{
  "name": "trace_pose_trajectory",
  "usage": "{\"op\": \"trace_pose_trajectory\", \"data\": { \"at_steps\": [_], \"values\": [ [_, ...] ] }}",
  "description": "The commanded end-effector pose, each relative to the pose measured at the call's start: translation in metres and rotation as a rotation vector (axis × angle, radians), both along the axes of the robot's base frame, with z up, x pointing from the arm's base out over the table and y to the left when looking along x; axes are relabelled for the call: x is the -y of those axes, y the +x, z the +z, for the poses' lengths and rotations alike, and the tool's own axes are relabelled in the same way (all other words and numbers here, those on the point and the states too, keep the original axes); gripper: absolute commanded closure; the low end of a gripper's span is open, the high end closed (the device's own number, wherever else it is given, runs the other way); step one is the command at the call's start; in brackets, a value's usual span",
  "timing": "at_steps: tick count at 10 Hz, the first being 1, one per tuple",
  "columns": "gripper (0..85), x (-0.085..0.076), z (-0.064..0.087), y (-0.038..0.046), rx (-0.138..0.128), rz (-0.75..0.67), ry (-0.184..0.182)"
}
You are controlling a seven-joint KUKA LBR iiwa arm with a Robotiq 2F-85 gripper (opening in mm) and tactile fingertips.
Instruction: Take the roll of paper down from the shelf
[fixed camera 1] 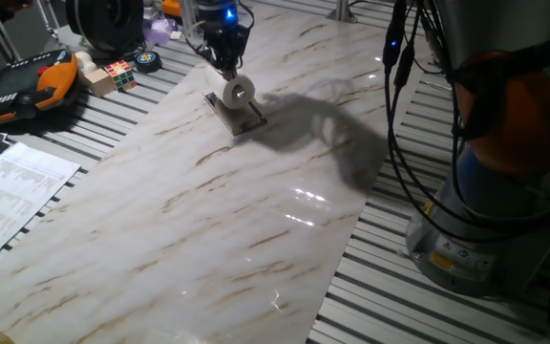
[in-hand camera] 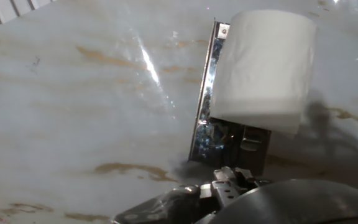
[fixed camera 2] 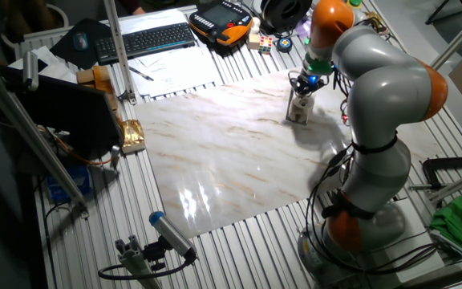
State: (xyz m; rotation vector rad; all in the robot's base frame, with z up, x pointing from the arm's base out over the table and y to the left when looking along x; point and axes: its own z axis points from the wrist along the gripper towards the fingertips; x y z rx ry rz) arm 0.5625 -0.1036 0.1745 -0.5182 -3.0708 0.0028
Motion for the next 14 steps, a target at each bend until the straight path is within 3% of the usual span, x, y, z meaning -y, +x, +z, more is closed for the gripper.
{"op": "trace_pose_trajectory", "data": {
  "at_steps": [1,4,7,10,12,14],
  "values": [
    [84.3,0.000,0.000,-0.0002,0.009,0.004,-0.018],
    [84.3,0.000,0.000,-0.0002,-0.009,0.008,-0.027],
    [84.3,0.000,0.000,-0.0002,-0.008,0.008,-0.027],
    [84.3,0.009,-0.003,0.0060,0.010,0.030,-0.041],
    [84.3,0.024,-0.005,0.0122,0.015,0.048,-0.011],
    [84.3,0.025,-0.003,0.0138,0.032,0.033,-0.015]
  ]
}}
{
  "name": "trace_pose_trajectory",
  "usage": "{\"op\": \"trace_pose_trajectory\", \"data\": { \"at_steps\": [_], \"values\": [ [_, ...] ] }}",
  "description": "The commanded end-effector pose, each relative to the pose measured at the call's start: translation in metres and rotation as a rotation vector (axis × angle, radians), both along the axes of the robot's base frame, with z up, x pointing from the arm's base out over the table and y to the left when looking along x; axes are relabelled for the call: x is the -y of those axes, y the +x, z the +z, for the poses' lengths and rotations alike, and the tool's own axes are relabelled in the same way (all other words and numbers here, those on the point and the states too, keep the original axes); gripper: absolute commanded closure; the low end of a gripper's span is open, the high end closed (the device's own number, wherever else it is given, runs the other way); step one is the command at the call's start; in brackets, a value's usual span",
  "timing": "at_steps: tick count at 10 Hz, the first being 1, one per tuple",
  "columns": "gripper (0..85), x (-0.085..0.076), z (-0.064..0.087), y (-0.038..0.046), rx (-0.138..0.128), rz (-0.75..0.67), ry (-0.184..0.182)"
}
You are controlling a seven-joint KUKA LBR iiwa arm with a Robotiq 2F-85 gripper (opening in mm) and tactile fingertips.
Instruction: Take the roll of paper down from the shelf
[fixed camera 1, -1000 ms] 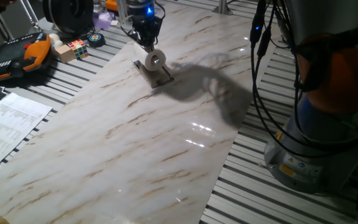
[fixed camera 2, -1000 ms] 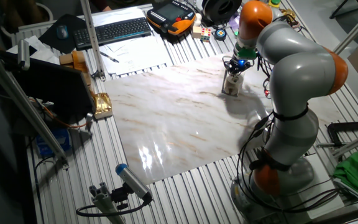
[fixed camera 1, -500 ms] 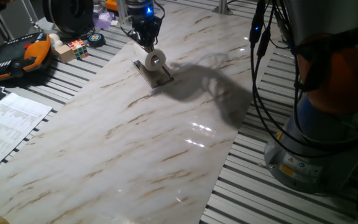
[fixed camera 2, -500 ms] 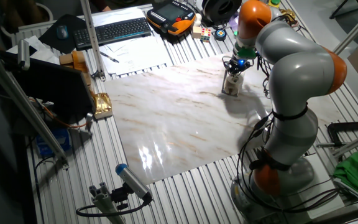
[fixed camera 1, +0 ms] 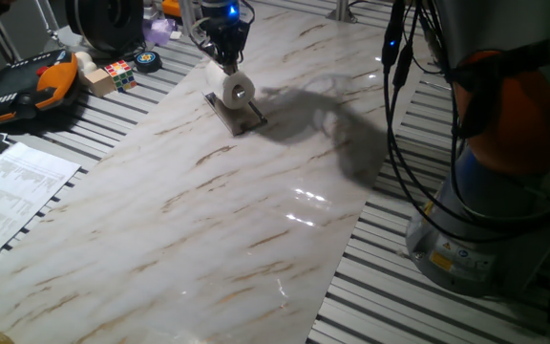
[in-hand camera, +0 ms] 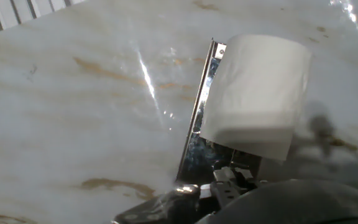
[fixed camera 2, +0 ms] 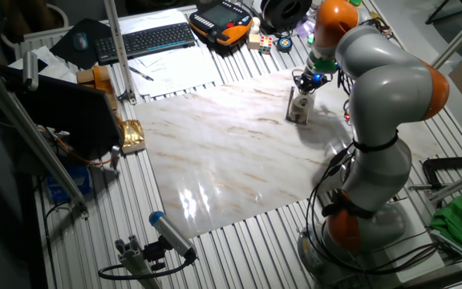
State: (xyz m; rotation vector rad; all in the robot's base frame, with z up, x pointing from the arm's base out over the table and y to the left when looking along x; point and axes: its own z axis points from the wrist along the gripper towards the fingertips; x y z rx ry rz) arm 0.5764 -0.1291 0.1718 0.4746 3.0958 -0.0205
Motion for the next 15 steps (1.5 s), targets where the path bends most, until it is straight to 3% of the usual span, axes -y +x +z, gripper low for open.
{"op": "trace_pose_trajectory", "data": {
  "at_steps": [1,2,3,7,8,9,10,15],
  "values": [
    [84.3,0.001,0.000,0.0000,0.002,-0.005,0.011],
    [83.7,0.001,0.001,0.0013,0.010,-0.014,0.016],
    [75.7,0.001,0.002,0.0026,0.019,-0.023,0.001],
    [29.7,0.002,0.000,0.0091,0.042,-0.079,-0.054],
    [20.7,0.006,-0.002,0.0112,0.054,-0.101,-0.048],
    [6.0,0.009,-0.004,0.0145,0.058,-0.118,-0.049],
    [0.0,0.012,-0.006,0.0174,0.057,-0.129,-0.053],
    [0.0,0.036,-0.030,0.0267,0.052,-0.114,-0.032]
  ]
}}
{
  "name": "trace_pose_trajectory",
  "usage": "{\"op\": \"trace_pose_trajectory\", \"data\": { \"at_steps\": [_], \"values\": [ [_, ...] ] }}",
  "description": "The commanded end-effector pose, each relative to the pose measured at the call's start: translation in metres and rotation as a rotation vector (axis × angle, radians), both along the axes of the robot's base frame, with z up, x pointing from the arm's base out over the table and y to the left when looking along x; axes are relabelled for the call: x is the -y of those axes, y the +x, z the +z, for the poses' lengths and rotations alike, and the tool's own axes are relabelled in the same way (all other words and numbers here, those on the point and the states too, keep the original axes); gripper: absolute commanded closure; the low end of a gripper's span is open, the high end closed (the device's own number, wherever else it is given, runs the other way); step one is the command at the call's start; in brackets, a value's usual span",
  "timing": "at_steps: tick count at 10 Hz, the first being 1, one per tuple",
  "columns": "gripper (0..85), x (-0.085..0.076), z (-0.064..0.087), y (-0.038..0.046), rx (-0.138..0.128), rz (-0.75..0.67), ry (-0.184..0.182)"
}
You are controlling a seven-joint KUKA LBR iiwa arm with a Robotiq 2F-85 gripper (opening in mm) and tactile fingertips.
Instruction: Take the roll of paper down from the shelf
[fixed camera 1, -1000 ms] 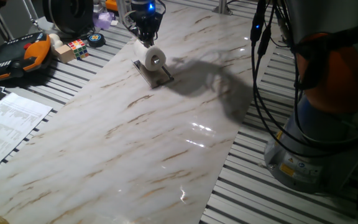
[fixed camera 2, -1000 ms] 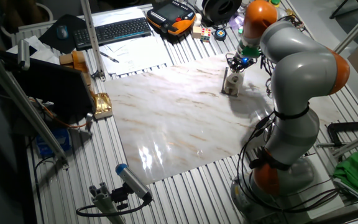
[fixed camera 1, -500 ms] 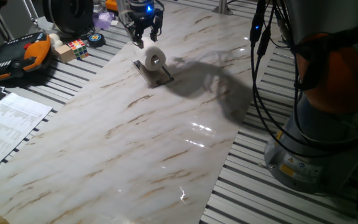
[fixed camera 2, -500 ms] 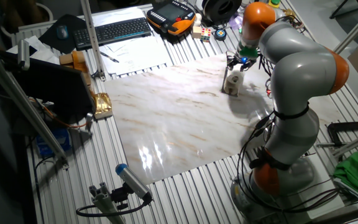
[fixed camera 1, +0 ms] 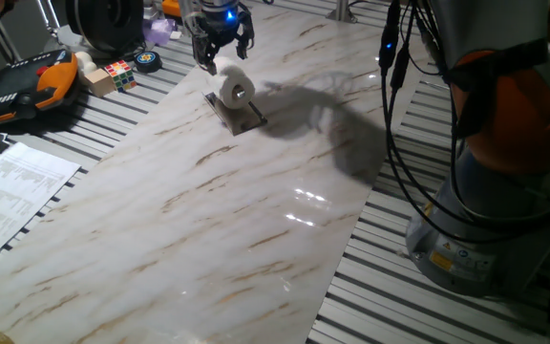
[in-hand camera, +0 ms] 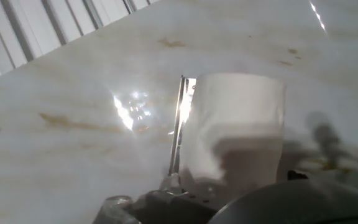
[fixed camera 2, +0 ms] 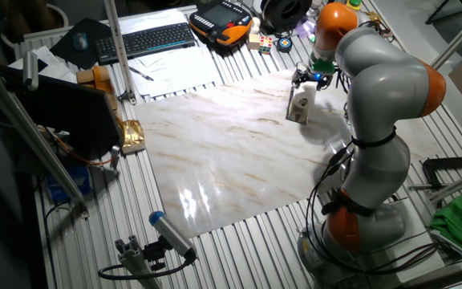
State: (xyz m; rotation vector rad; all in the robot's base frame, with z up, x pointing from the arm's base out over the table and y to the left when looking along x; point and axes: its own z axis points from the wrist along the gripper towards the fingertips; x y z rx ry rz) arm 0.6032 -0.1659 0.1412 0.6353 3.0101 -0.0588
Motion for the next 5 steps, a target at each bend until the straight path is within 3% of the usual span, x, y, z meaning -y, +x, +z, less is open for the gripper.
{"op": "trace_pose_trajectory", "data": {
  "at_steps": [1,5],
  "values": [
    [0.0,0.003,-0.004,0.0010,0.002,0.008,-0.002],
    [0.0,0.016,-0.017,0.0154,-0.006,0.037,-0.003]
  ]
}}
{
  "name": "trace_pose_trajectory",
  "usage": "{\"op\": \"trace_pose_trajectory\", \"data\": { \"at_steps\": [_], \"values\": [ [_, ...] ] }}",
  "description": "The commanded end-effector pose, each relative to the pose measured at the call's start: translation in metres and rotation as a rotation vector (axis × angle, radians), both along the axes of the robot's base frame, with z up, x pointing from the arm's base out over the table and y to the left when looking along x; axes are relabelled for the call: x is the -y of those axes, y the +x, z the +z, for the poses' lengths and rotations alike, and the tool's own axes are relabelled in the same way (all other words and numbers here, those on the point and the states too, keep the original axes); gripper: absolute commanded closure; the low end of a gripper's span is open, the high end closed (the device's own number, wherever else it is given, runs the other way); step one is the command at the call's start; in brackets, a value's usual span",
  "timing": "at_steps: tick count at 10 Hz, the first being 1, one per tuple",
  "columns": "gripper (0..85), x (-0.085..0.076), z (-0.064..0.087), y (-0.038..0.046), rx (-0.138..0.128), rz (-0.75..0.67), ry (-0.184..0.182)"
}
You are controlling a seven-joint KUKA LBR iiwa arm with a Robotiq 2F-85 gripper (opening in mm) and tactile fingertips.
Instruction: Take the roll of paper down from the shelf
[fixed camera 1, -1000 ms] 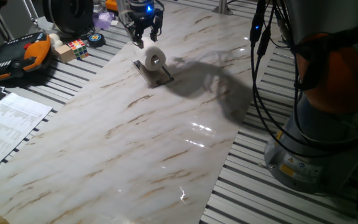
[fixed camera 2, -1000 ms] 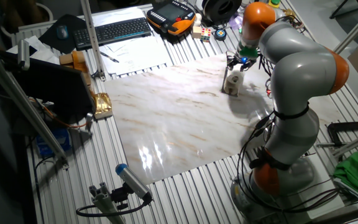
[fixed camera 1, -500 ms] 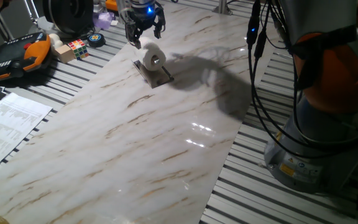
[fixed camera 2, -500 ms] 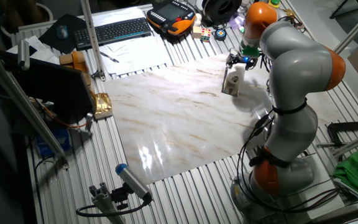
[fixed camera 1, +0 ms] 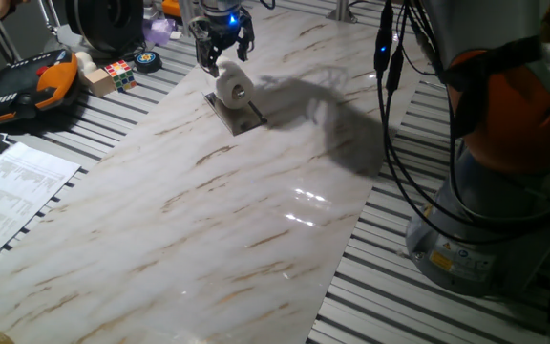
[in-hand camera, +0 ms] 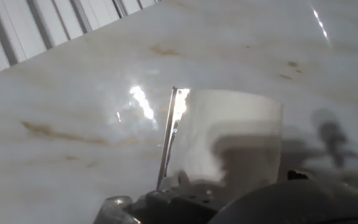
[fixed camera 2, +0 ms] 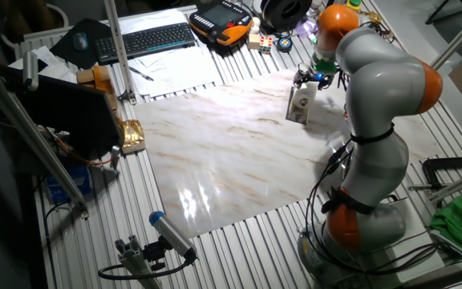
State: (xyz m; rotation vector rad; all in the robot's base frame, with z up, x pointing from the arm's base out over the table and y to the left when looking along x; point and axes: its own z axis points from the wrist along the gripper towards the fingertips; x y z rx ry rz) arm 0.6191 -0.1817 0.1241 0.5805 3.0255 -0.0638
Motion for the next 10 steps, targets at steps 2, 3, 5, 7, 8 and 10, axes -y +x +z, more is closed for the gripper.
{"op": "trace_pose_trajectory", "data": {
  "at_steps": [2,3,5,7,8,10],
  "values": [
    [0.0,0.001,-0.005,0.0040,-0.007,-0.015,0.002],
    [0.0,0.001,-0.008,0.0058,-0.013,-0.023,0.007],
    [0.0,0.002,-0.011,0.0069,-0.026,-0.041,0.012],
    [0.0,0.005,-0.015,0.0060,-0.024,-0.039,0.012],
    [0.0,0.007,-0.016,0.0055,-0.025,-0.037,0.015],
    [0.0,0.007,-0.019,0.0070,-0.023,-0.042,0.015]
  ]
}}
